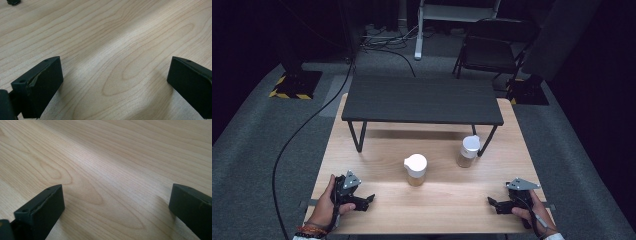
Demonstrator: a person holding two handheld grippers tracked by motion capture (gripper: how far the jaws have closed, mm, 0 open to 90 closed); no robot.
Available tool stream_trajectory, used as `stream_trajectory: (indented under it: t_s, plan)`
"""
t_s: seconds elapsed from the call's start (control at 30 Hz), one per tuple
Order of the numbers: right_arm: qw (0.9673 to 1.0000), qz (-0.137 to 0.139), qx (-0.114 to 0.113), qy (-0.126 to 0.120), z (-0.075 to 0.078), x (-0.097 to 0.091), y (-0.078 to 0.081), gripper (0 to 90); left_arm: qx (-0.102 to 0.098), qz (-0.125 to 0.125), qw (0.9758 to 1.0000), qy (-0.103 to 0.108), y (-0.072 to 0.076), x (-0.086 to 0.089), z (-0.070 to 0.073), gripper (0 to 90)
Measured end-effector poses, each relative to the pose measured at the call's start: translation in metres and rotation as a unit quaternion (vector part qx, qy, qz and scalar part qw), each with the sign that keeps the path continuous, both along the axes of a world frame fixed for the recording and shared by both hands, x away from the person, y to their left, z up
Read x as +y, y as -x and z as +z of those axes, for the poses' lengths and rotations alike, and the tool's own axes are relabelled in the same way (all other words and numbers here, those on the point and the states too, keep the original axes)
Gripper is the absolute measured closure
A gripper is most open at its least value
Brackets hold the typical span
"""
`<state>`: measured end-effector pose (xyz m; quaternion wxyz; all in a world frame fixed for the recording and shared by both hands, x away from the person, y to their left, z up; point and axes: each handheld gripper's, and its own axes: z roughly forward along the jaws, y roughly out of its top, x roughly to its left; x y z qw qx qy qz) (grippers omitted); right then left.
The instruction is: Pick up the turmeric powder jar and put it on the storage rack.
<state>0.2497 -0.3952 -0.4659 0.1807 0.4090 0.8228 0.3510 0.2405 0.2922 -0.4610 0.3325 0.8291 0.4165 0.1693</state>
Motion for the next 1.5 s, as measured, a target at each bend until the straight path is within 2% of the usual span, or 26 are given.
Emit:
stream_trajectory:
  t_s: [0.77,1.03,1.13,1.5]
  plan:
    - [1.0000,0.001,0.000,0.000,0.000,-0.001,-0.001,0.0,0.000,-0.001,1.0000,0.001,0.000,0.001,0.000,0.0]
    - [1.0000,0.002,0.000,-0.001,0.000,-0.001,-0.001,0.0,-0.004,0.003,1.0000,-0.006,0.003,-0.002,0.001,0.2]
    - [1.0000,0.002,0.000,-0.001,0.000,-0.001,-0.001,0.0,-0.010,-0.004,0.9999,-0.009,0.004,-0.003,0.002,1.6]
    - [1.0000,0.002,0.000,0.000,0.000,-0.001,-0.001,0.0,-0.031,-0.005,0.9995,0.000,0.012,-0.002,0.008,1.6]
